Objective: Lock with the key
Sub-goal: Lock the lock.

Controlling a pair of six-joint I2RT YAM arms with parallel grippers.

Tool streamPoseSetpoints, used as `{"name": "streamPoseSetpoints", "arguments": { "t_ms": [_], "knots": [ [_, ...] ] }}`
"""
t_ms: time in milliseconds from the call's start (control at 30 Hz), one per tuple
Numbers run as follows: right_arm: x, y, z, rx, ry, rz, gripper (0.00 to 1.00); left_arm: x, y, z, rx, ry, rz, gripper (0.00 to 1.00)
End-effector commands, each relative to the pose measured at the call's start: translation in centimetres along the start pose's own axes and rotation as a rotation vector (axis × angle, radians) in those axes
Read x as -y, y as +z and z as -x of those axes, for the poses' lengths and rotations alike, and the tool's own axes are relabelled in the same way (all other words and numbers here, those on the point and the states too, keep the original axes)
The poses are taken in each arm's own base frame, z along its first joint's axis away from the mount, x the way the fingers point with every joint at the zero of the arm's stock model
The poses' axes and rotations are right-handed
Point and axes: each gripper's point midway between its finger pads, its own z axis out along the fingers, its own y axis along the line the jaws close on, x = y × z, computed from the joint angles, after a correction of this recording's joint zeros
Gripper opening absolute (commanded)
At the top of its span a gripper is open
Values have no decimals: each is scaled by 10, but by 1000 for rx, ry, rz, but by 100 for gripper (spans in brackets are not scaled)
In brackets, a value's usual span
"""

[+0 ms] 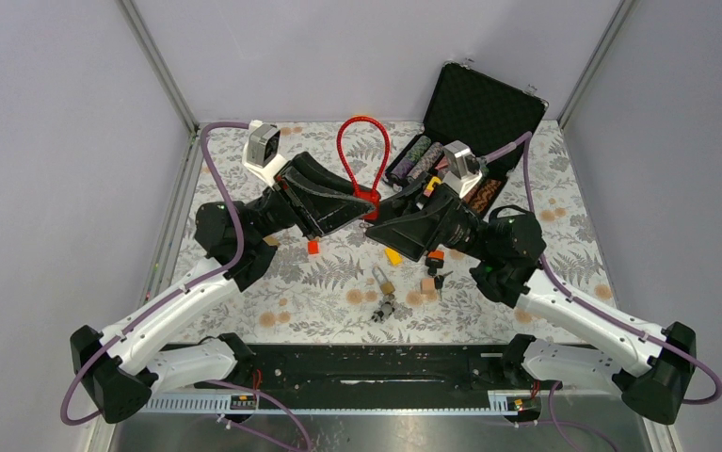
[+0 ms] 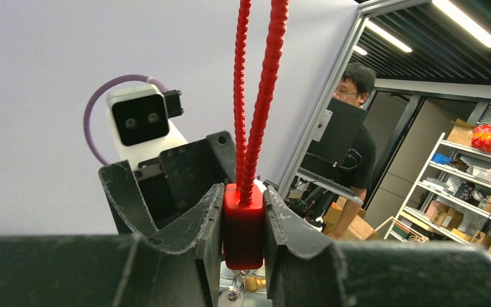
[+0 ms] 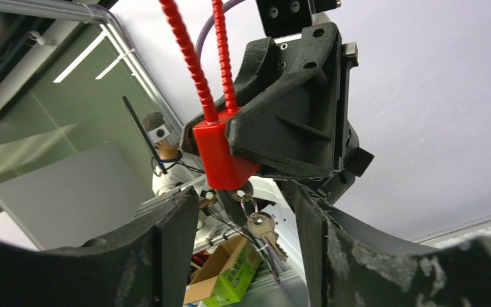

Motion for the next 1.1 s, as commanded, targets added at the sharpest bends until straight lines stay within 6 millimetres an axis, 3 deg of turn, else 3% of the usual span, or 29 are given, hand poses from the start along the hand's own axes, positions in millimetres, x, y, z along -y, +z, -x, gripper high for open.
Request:
{"name": "streamPoseSetpoints", "arguments": {
  "t_ms": [0, 433, 667, 767, 967, 1067],
  "knots": [
    [-34, 9, 15, 19, 11, 129, 57, 41, 5, 22, 45, 72, -122, 0],
    [-37, 9, 16, 15, -9, 131, 27, 40, 4, 23, 56, 68, -102, 0],
    [-26, 9, 14, -8, -28, 52, 7, 23, 4, 23, 52, 48, -6, 0],
    [-13, 7, 13, -17, -47, -29, 0, 12, 3, 26, 61, 52, 78, 0],
    [24, -3, 11, -28, -101, -234, 0, -20, -7, 32, 95, 30, 293, 0],
    [46, -9, 9, -53, -119, -356, 0, -46, -14, 30, 101, -20, 443, 0]
  ]
}}
